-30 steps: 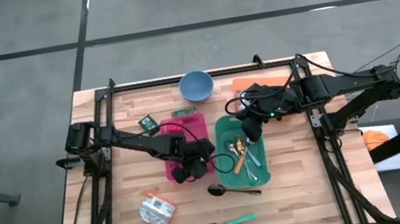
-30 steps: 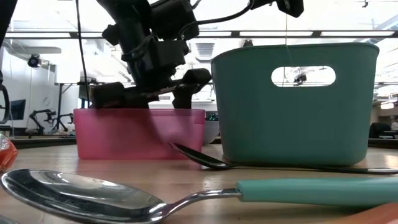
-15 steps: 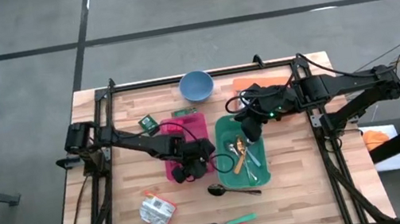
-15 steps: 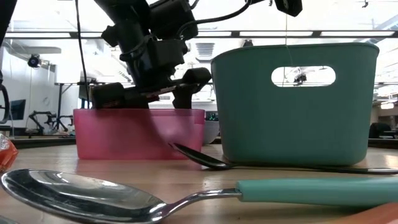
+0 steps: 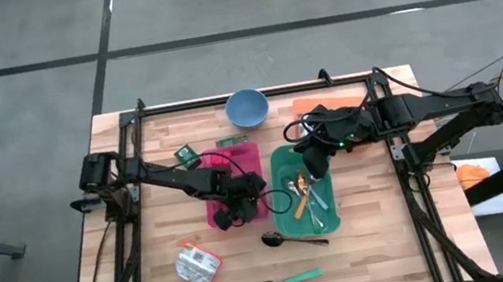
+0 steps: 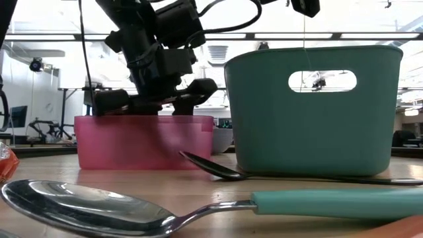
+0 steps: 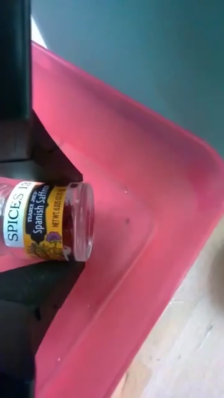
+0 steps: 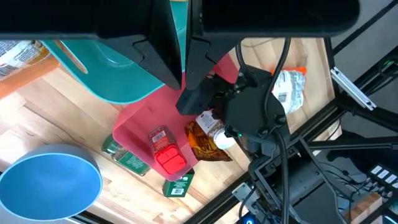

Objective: Pick & Place Food Item
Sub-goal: Put the brown spice bottle into the red bin

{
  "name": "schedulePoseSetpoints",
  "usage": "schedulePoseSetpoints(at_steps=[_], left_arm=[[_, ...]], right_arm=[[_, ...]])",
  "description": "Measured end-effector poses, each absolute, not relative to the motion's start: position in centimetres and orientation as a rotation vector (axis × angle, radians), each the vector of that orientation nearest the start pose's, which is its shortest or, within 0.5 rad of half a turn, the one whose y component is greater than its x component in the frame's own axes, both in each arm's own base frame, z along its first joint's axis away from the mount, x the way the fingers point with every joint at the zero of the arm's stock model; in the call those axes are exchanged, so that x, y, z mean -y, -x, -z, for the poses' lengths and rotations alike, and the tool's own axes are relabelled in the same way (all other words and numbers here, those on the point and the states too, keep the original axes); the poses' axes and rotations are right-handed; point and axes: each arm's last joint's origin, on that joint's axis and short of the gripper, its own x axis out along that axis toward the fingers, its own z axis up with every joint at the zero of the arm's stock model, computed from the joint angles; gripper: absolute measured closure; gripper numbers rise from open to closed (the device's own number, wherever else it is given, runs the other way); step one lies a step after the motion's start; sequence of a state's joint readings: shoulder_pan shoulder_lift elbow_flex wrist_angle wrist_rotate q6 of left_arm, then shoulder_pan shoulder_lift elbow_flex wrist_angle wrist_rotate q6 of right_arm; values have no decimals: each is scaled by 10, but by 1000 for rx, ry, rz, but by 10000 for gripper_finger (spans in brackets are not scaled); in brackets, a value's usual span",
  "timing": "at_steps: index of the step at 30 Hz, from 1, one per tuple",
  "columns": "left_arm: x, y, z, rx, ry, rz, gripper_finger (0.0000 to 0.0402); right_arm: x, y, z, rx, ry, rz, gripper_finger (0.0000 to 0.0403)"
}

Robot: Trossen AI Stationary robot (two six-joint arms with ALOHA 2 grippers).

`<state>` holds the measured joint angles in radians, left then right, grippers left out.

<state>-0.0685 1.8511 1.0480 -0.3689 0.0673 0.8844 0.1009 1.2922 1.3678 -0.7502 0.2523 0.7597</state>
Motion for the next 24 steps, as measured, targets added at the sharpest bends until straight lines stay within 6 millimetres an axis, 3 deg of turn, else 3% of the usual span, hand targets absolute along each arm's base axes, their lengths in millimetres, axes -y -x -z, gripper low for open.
schedulePoseSetpoints(at_steps=[16, 24], left_arm=[[25, -342, -133, -1051, -731, 599, 237], [25, -341, -130, -1084, -646, 571, 132]], right_arm=[[-21, -262, -376, -583, -618, 360, 383], [-23, -261, -376, -586, -614, 352, 383]])
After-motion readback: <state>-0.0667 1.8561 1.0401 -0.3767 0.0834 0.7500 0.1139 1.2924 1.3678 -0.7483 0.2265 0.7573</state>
